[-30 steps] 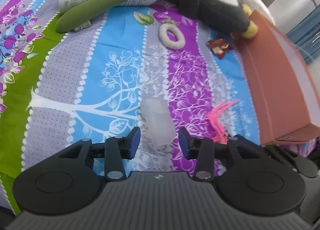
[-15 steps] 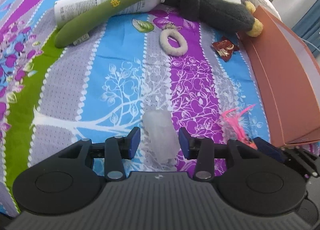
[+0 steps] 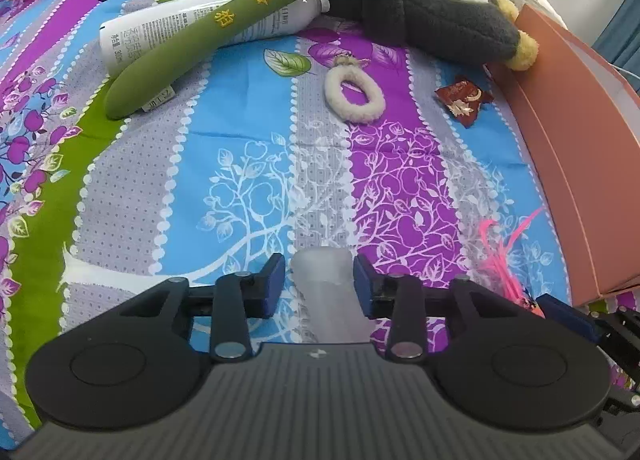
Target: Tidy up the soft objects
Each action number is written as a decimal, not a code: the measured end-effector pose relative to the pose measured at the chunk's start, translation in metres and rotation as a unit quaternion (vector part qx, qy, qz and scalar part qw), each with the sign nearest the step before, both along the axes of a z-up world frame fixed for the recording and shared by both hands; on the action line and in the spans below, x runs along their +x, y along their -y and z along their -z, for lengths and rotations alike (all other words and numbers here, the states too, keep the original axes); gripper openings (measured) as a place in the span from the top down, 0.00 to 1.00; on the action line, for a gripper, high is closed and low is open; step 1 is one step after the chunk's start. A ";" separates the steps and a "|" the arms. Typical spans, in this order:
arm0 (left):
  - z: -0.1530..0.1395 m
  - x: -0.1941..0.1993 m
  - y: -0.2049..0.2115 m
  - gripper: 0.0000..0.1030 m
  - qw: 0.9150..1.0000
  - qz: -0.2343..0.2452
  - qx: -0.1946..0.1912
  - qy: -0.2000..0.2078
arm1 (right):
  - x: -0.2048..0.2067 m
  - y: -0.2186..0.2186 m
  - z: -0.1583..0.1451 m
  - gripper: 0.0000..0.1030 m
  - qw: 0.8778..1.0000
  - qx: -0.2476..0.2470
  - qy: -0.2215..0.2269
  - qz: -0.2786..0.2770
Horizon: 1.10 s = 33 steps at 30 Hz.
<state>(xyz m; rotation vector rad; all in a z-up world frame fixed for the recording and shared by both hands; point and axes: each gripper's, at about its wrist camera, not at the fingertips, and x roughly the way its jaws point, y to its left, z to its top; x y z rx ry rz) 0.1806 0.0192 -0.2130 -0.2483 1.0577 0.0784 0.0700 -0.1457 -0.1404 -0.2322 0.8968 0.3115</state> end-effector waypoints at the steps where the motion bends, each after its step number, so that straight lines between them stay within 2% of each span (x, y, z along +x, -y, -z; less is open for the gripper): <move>1: 0.000 0.000 0.001 0.64 1.000 0.001 -0.003 -0.001 | 0.000 0.001 0.000 0.69 1.000 0.001 0.000 0.001; 9: -0.008 -0.004 0.006 0.77 1.000 0.006 0.002 0.005 | 0.001 0.002 0.000 0.69 1.000 0.008 -0.001 0.005; 16: -0.028 -0.005 0.013 0.78 1.000 0.014 -0.014 0.017 | 0.000 0.004 -0.016 0.69 1.000 0.024 0.011 0.007; 25: -0.075 -0.004 0.026 0.78 0.997 0.044 -0.037 0.047 | -0.003 0.013 -0.064 0.69 0.997 0.067 0.039 0.017; 33: -0.132 0.003 0.042 0.78 0.990 0.072 -0.060 0.104 | 0.000 0.022 -0.115 0.69 0.991 0.093 0.092 0.019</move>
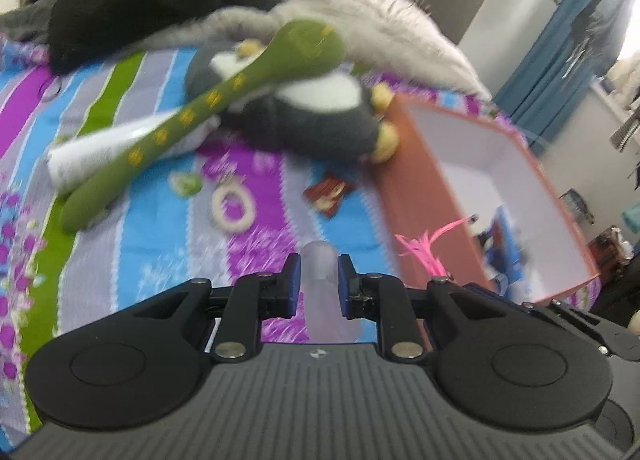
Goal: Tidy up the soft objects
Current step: 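Carry the translucent item and pink toy with both tools over the box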
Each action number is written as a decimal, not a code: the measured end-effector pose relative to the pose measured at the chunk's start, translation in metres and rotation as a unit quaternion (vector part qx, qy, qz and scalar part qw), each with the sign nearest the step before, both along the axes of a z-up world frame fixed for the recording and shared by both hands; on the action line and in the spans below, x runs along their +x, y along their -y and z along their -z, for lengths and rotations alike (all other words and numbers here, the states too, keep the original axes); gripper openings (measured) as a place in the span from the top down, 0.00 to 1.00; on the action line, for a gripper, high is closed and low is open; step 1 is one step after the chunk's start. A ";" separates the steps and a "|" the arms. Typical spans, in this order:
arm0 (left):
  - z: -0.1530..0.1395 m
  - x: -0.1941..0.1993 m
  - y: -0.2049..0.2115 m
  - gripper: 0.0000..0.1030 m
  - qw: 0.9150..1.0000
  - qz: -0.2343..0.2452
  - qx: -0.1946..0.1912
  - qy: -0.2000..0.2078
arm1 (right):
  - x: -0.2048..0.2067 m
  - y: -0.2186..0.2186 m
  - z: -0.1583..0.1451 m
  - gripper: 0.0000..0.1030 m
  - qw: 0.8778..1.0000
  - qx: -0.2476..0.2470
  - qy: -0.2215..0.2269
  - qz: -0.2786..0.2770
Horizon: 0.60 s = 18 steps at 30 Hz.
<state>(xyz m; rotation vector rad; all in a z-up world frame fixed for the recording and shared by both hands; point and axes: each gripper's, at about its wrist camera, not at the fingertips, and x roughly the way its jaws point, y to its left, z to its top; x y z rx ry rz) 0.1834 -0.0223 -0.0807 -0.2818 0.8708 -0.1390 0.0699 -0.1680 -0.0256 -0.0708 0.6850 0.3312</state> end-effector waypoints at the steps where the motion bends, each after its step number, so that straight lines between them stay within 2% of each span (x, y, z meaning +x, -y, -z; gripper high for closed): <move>1: -0.007 0.002 0.003 0.78 1.000 0.003 -0.001 0.007 | 0.000 0.002 -0.007 0.69 1.000 0.002 0.008 0.002; 10: -0.074 0.024 0.038 0.78 0.996 0.040 -0.019 0.073 | 0.012 0.030 -0.060 0.69 0.996 0.033 0.074 0.035; 16: -0.105 0.040 0.069 0.78 0.992 0.070 -0.023 0.100 | 0.020 0.053 -0.091 0.69 0.991 0.028 0.122 0.054; 18: -0.112 0.045 0.080 0.78 0.991 0.077 -0.026 0.105 | 0.028 0.062 -0.096 0.69 0.990 0.017 0.124 0.066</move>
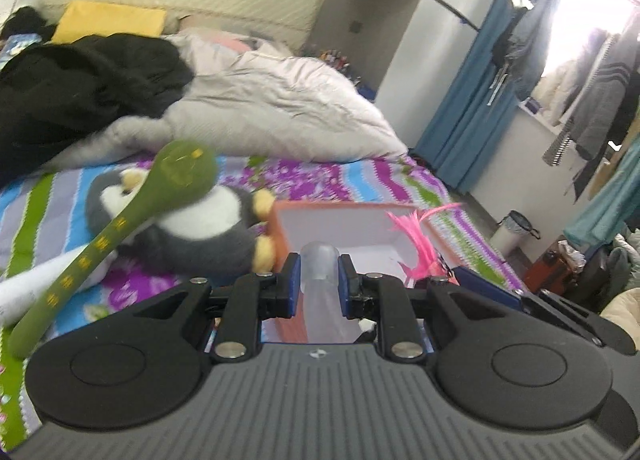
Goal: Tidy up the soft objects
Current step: 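Carry the translucent item and pink toy with both tools over the box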
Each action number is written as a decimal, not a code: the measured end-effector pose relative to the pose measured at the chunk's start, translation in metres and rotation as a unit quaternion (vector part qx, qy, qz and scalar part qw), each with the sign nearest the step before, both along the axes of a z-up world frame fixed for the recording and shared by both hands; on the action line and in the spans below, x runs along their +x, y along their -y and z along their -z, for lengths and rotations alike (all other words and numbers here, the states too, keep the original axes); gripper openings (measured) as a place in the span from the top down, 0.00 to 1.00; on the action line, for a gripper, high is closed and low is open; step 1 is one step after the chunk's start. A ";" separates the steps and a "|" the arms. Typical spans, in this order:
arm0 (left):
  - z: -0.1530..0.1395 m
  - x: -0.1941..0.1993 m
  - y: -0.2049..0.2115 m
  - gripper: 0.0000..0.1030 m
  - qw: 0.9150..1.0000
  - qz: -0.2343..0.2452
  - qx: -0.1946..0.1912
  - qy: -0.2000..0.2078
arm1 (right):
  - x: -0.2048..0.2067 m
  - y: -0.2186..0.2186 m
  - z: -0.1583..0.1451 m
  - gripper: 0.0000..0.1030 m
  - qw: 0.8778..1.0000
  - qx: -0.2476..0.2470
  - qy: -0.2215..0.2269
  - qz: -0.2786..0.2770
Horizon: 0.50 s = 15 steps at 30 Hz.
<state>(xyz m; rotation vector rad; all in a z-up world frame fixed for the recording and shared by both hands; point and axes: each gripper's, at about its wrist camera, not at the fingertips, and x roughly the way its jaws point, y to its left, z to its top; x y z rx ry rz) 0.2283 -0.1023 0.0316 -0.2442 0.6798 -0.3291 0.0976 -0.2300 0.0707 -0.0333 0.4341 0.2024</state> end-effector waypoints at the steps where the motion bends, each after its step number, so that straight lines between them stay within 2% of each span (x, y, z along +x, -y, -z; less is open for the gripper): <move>1: -0.003 0.004 0.007 0.78 1.000 0.005 -0.002 0.000 | 0.004 0.007 -0.002 0.69 1.000 0.001 -0.003 0.008; 5: -0.006 0.017 0.035 0.78 1.000 0.029 0.001 -0.003 | 0.016 0.032 -0.007 0.69 0.999 -0.002 -0.009 0.032; 9: 0.005 0.037 0.063 0.77 0.998 0.061 -0.003 -0.032 | 0.028 0.058 -0.005 0.69 0.998 0.001 -0.025 0.057; 11: 0.014 0.048 0.075 0.77 0.997 0.072 -0.002 -0.042 | 0.032 0.072 0.003 0.69 0.997 0.008 -0.038 0.068; 13: 0.027 0.062 0.085 0.77 0.995 0.081 0.016 -0.053 | 0.039 0.088 0.015 0.69 0.994 0.021 -0.065 0.081; 15: 0.042 0.076 0.094 0.77 0.992 0.091 0.011 -0.082 | 0.046 0.103 0.029 0.69 0.991 0.020 -0.090 0.097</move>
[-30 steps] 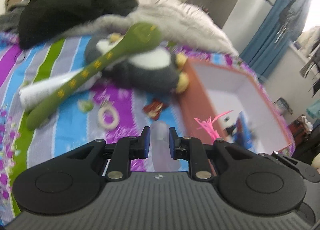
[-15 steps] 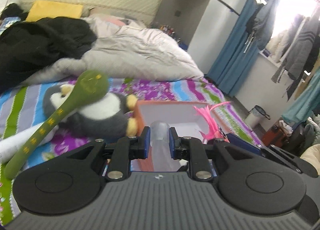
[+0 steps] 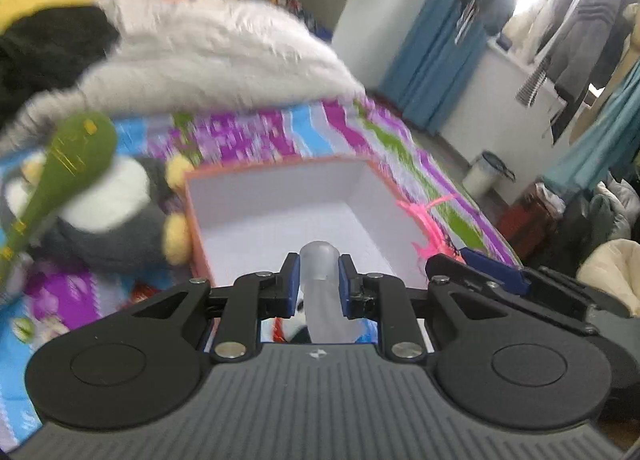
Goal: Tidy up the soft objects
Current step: 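Carry the translucent item and pink toy with both tools over the box, then open both tools to drop the translucent item and pink toy into the box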
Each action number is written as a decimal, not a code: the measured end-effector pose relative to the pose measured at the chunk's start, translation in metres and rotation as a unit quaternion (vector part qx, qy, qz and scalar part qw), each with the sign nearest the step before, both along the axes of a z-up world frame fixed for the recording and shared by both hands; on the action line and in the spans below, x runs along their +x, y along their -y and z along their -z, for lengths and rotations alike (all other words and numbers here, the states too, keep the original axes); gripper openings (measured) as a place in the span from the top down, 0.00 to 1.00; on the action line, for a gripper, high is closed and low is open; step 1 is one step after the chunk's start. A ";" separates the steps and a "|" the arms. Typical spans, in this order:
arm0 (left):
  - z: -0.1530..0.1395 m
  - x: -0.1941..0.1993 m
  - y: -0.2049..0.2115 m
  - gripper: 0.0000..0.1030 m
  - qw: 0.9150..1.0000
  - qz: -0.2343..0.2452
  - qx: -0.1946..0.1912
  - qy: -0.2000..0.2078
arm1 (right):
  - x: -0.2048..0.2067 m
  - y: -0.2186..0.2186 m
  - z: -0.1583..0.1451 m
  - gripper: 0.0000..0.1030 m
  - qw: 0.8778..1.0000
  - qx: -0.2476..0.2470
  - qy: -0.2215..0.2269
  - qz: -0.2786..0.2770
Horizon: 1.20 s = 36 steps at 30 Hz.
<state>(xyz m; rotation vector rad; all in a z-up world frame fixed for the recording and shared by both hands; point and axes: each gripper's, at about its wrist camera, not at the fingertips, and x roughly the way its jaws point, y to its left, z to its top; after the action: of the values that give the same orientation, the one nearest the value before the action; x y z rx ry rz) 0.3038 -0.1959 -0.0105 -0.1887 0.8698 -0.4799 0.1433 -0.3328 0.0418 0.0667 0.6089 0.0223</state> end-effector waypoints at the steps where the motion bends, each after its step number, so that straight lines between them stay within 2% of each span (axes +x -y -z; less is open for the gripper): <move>1: 0.008 0.007 0.004 0.77 1.000 0.004 -0.003 -0.018 | 0.004 0.007 0.009 0.69 1.000 -0.001 -0.016 0.006; 5: 0.041 0.027 0.025 0.77 0.997 0.027 0.017 -0.072 | 0.016 0.030 0.040 0.69 0.997 0.009 -0.068 0.037; 9: 0.065 0.035 0.046 0.77 0.994 0.034 0.045 -0.090 | 0.014 0.039 0.061 0.69 0.995 0.014 -0.094 0.045; 17: 0.086 0.043 0.062 0.77 0.991 0.038 0.060 -0.112 | 0.010 0.052 0.081 0.68 0.991 0.031 -0.119 0.048; 20: 0.085 0.043 0.062 0.61 0.991 0.033 0.068 -0.113 | 0.011 0.053 0.083 0.67 0.991 0.030 -0.122 0.051; 21: 0.084 0.042 0.062 0.57 0.990 0.032 0.071 -0.113 | 0.011 0.053 0.084 0.63 0.991 0.029 -0.123 0.053; 24: 0.080 0.040 0.061 0.54 0.991 0.028 0.076 -0.104 | 0.012 0.053 0.083 0.53 0.991 0.032 -0.123 0.051; 27: 0.072 0.036 0.057 0.54 0.993 0.026 0.072 -0.088 | 0.008 0.052 0.079 0.52 0.992 0.032 -0.112 0.051; 31: 0.055 0.023 0.054 0.54 0.995 0.024 0.085 -0.040 | 0.000 0.048 0.065 0.52 0.995 0.033 -0.082 0.043; 36: 0.033 0.005 0.042 0.54 0.998 0.018 0.064 0.000 | -0.016 0.036 0.045 0.52 0.998 0.021 -0.038 0.038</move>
<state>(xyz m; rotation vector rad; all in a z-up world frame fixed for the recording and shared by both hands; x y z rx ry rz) 0.3086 -0.2376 -0.0439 -0.0553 0.9029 -0.4560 0.1277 -0.3692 -0.0028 0.1314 0.6818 -0.0413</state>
